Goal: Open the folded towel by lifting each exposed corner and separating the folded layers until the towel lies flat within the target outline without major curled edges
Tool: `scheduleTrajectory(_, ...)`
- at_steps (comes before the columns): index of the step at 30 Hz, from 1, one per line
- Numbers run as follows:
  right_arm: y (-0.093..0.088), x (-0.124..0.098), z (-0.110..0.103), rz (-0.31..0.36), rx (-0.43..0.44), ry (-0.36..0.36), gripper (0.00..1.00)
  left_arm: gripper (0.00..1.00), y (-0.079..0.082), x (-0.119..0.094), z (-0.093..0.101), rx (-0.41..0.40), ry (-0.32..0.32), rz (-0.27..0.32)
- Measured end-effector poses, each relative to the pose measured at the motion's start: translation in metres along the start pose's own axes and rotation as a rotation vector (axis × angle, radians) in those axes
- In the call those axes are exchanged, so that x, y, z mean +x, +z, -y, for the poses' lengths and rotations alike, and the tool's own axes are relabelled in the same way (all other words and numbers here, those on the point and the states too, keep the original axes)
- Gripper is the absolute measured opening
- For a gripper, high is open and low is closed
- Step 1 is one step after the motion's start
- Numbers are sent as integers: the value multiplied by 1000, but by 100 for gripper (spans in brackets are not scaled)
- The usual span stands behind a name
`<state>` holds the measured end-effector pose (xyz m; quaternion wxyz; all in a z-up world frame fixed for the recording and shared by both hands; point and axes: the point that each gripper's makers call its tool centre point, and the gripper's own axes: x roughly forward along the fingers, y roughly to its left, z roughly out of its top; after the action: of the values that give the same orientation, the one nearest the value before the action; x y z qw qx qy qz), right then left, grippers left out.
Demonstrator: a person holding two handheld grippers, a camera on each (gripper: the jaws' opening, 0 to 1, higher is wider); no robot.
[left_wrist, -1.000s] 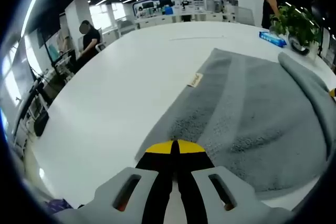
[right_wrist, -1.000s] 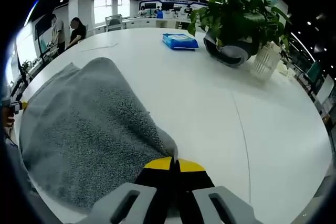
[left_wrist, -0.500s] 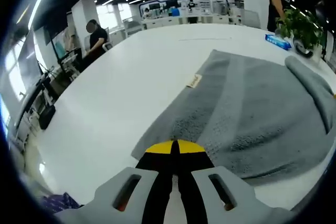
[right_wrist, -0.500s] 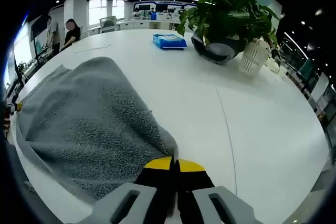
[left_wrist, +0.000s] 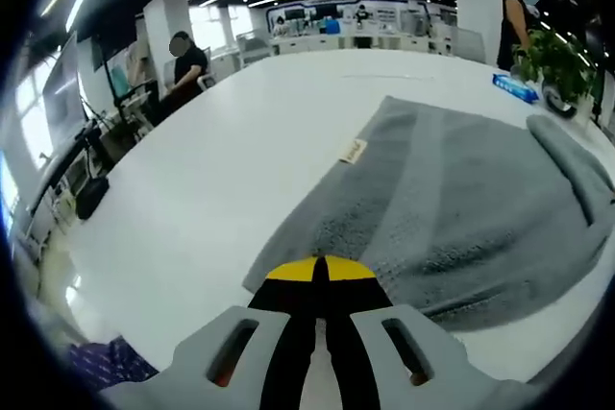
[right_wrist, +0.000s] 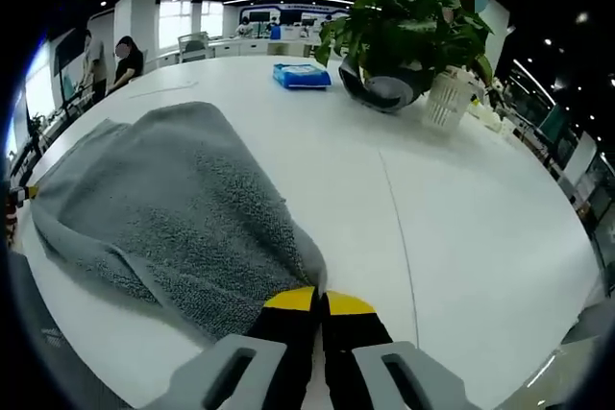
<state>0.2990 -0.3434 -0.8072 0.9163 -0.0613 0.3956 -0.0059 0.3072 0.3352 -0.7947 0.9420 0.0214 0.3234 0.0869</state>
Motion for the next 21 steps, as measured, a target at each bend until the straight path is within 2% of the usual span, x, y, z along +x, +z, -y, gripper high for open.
scheduleTrajectory(3,-4,-2,1,8,7,0,0,1,-3,-3,-2,-7,5,5)
scheduleTrajectory(7,-7,-11,2,8,6,-6,0,1,-6,-7,-2,31,20,7)
scheduleTrajectory(12,-16,-18,1,2,-13,-19,0,1,-13,-16,-7,23,48,14)
scheduleTrajectory(21,-27,-27,5,3,29,-30,0,1,-25,-31,-12,27,68,5)
